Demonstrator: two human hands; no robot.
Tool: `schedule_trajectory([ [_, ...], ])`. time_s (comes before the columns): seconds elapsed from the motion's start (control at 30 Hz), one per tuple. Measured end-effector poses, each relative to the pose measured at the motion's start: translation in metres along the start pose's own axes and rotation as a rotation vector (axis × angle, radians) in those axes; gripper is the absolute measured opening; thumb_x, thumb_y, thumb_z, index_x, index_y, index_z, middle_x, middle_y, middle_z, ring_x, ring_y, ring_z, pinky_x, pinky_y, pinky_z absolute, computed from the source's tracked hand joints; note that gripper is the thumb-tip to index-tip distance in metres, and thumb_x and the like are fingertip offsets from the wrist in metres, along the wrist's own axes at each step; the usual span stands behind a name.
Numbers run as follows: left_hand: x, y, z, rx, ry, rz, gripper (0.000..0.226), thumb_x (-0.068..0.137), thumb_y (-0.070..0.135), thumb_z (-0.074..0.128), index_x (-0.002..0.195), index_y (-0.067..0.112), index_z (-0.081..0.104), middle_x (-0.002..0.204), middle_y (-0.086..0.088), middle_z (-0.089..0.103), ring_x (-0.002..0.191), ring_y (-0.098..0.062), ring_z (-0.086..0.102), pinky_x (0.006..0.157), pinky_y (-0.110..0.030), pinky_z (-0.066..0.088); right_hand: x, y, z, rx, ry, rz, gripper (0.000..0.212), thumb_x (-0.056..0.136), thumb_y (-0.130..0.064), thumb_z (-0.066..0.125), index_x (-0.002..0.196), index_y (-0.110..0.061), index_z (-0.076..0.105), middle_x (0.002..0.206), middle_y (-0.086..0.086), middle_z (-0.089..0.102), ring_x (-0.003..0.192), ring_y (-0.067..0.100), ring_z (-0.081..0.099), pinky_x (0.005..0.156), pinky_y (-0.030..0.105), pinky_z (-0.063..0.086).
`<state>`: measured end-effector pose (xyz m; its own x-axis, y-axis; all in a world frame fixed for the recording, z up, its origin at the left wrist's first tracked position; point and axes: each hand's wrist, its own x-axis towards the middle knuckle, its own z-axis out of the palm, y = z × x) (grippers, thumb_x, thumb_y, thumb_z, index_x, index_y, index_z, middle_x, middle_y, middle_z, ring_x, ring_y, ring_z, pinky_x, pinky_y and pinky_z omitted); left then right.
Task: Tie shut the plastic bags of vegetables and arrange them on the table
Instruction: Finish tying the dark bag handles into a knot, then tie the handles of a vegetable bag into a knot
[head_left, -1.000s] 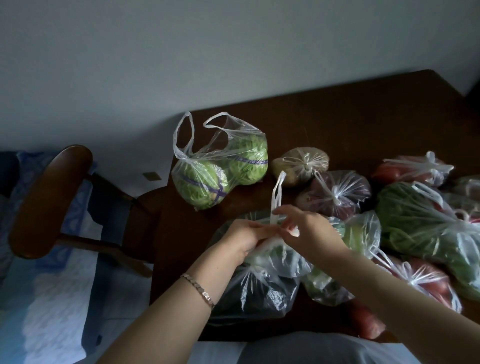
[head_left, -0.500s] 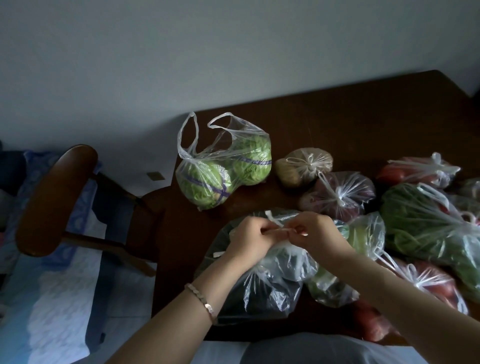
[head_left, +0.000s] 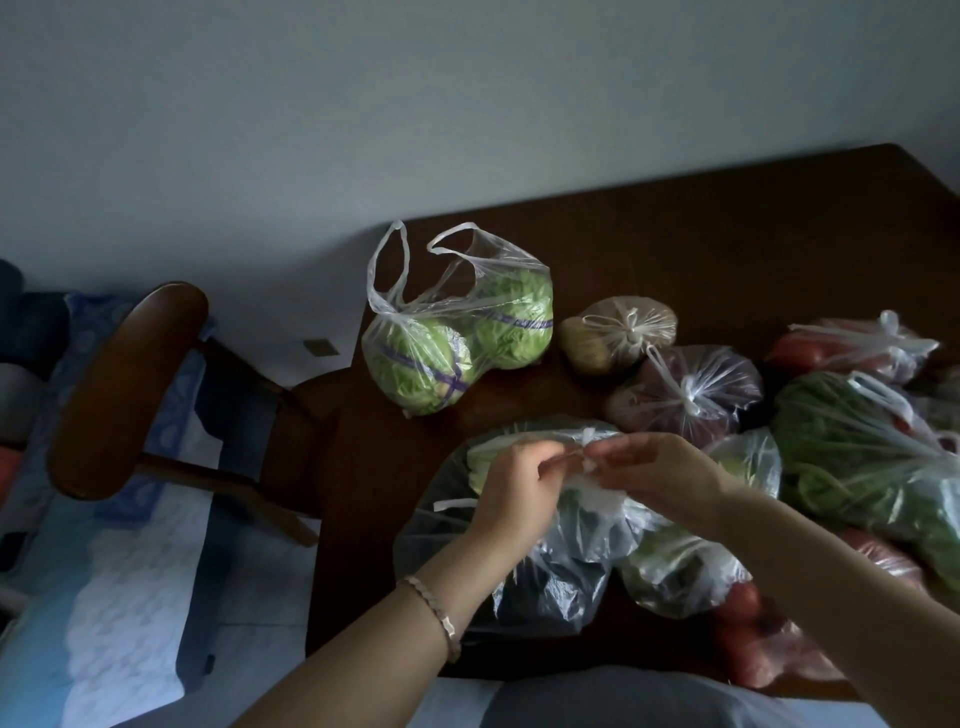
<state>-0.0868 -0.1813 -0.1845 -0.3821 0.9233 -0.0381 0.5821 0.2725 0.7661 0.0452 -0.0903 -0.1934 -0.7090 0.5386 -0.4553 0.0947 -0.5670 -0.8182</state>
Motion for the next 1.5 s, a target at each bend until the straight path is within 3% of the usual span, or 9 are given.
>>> schedule_trajectory([
  [0.2,0.014,-0.002,-0.005,-0.36,-0.152,-0.488,0.018,0.082,0.022,0.068,0.097,0.012,0.072,0.084,-0.003,0.069,0.076,-0.013,0.063,0.072,-0.025,0.051,0.003,0.001,0.005,-0.946,0.118,-0.675,0.016,0.074,-0.003,0.069,0.087,-0.01,0.075,0.083,-0.001,0.068,0.082,0.0,0.06,0.075,0.001,0.043],
  [0.4,0.015,-0.002,-0.007,-0.388,-0.15,-0.503,0.014,0.081,0.021,0.069,0.091,0.013,0.073,0.076,0.0,0.069,0.077,-0.017,0.065,0.076,-0.032,0.052,0.005,-0.013,-0.001,-1.327,-0.037,-0.882,0.026,0.085,-0.027,0.051,0.087,-0.012,0.071,0.094,0.012,0.063,0.082,0.016,0.059,0.07,0.025,0.051],
  [0.6,0.014,-0.008,-0.003,-0.345,-0.003,-0.516,0.013,0.085,0.009,0.063,0.089,-0.001,0.071,0.064,0.004,0.061,0.058,-0.005,0.054,0.047,-0.004,0.041,-0.007,0.004,-0.012,-1.34,-0.08,-0.856,0.023,0.086,-0.037,0.05,0.082,-0.02,0.064,0.092,-0.001,0.049,0.09,0.013,0.041,0.071,0.036,0.049],
  [0.8,0.015,-0.002,-0.002,-0.217,0.092,-0.374,0.018,0.09,0.016,0.055,0.084,0.008,0.07,0.077,0.0,0.066,0.074,-0.015,0.061,0.068,-0.026,0.048,-0.006,0.009,-0.002,-1.154,0.052,-0.65,0.034,0.08,-0.045,0.053,0.087,-0.014,0.063,0.095,-0.003,0.047,0.087,0.008,0.045,0.076,0.023,0.04],
  [0.93,0.022,0.013,-0.015,-0.196,0.07,-0.149,0.021,0.092,0.016,0.051,0.08,0.009,0.067,0.077,0.003,0.068,0.075,-0.007,0.064,0.071,-0.022,0.05,0.004,-0.003,0.015,-1.133,0.18,-0.473,0.037,0.071,-0.024,0.074,0.1,-0.013,0.053,0.092,0.002,0.059,0.082,0.021,0.057,0.068,0.028,0.043],
  [1.1,0.036,0.022,-0.033,-0.347,0.053,-0.172,0.019,0.088,0.012,0.056,0.075,0.02,0.068,0.072,0.005,0.068,0.071,-0.007,0.066,0.069,-0.023,0.053,0.008,-0.031,0.016,-1.302,0.287,-0.789,0.035,0.054,-0.001,0.077,0.085,-0.008,0.062,0.076,0.008,0.065,0.069,0.032,0.061,0.059,0.026,0.043],
  [1.23,0.05,0.001,-0.048,-0.222,-0.107,-0.272,0.021,0.089,0.039,0.052,0.088,0.023,0.067,0.091,0.005,0.068,0.091,-0.013,0.064,0.086,-0.033,0.05,0.005,-0.041,0.014,-1.583,0.003,-0.29,0.032,0.076,-0.035,0.067,0.104,-0.023,0.055,0.104,-0.002,0.063,0.096,0.019,0.058,0.076,0.025,0.043],
  [1.33,0.07,-0.013,-0.067,-0.135,0.1,-0.229,0.023,0.093,0.029,0.049,0.106,0.015,0.062,0.106,-0.002,0.062,0.1,-0.016,0.06,0.087,-0.028,0.049,0.018,-0.056,0.02,-1.677,-0.121,-0.128,0.045,0.071,-0.065,0.058,0.1,-0.03,0.055,0.105,-0.008,0.054,0.093,0.012,0.055,0.084,0.028,0.044],
  [1.5,0.115,-0.031,-0.114,0.219,0.583,-0.098,0.049,0.08,0.001,0.059,0.127,0.004,0.045,0.128,-0.017,0.042,0.121,-0.031,0.041,0.102,-0.037,0.036,0.097,-0.105,0.054,-1.406,0.108,-0.285,0.02,0.086,-0.039,0.056,0.095,-0.022,0.061,0.096,-0.005,0.062,0.086,0.015,0.061,0.074,0.032,0.052],
])
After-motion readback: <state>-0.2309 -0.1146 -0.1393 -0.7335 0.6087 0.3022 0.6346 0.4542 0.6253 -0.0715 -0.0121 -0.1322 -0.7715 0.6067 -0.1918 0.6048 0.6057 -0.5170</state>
